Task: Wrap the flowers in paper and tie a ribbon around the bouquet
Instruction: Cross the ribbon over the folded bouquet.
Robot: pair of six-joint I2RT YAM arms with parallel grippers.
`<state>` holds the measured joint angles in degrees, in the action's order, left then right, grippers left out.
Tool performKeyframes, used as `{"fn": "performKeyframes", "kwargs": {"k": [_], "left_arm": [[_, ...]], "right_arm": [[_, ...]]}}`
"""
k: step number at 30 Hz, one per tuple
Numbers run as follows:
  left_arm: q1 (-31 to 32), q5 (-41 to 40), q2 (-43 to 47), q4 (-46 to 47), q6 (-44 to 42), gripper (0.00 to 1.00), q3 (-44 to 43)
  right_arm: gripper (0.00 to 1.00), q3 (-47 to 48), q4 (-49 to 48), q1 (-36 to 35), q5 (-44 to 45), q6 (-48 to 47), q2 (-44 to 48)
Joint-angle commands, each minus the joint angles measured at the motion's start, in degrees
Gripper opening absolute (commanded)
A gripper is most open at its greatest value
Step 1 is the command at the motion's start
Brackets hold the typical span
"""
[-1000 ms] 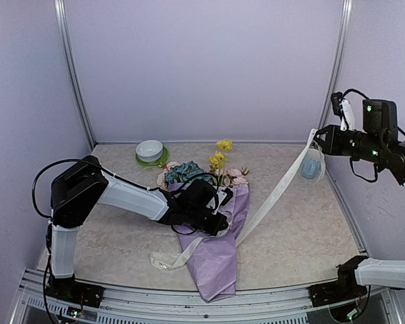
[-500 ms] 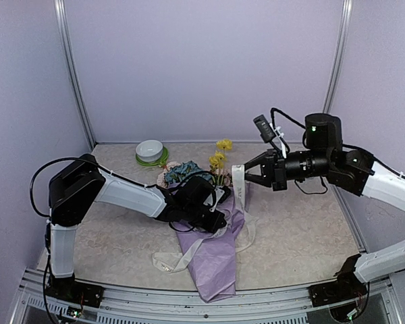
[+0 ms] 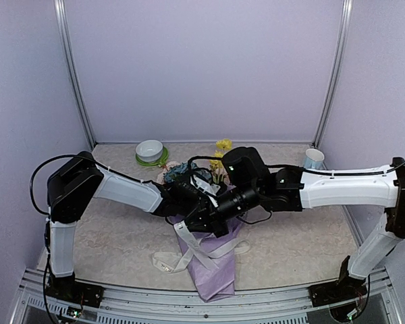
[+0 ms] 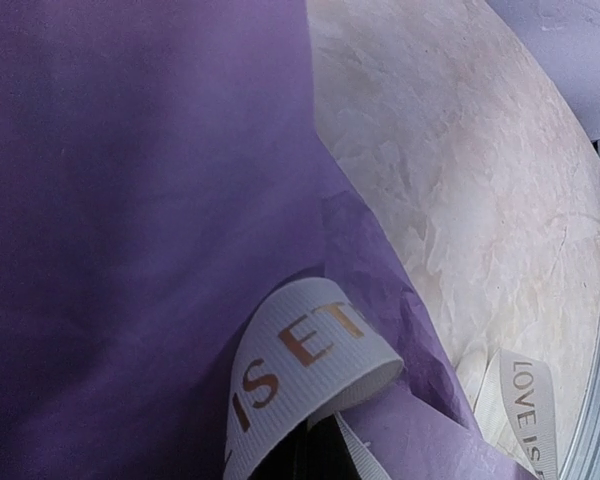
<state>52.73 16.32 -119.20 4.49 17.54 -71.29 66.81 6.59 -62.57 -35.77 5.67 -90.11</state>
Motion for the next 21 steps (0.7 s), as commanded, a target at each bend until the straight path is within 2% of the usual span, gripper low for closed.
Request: {"fn": "performKeyframes", "kwargs": {"k": [1, 5, 9, 13, 14, 18, 21], "left_arm": [[-0.9, 1.8, -0.3, 1.2, -2.0, 0.00, 1.0], [-1.2, 2.5, -0.6, 1.1, -2.9, 0.00, 0.9], [-1.5, 2.9, -1.0, 1.3, -3.6, 0.00, 0.9], [-1.7, 3.7, -1.6, 1.5, -4.1, 0.00, 0.5], [-1.8, 3.9, -1.7, 1.6, -4.3, 0.00, 0.5], [-2.1, 4.1, -2.0, 1.5, -5.4, 0.00, 0.6], [-2.9, 4.5, -2.4, 1.7, -6.0, 0.00, 0.5]], "right_arm": [[0.00, 10.4, 2.0, -1.2, 4.4, -9.5, -5.7], [0.00, 15.7, -0.1, -1.2, 6.1, -13.2, -8.7], [0.00, 14.2, -6.2, -1.3, 4.8, -15.1, -7.3], [0.00, 12.1, -6.2, -1.3, 5.0, -18.2, -8.1], [0.05, 11.5, -6.0, -1.3, 5.5, -18.8, -8.7], [0.10, 10.5, -5.7, -1.3, 8.9, -20.0, -12.0], [0.36, 11.9, -4.4, -1.3, 12.1, -20.7, -14.8]]}}
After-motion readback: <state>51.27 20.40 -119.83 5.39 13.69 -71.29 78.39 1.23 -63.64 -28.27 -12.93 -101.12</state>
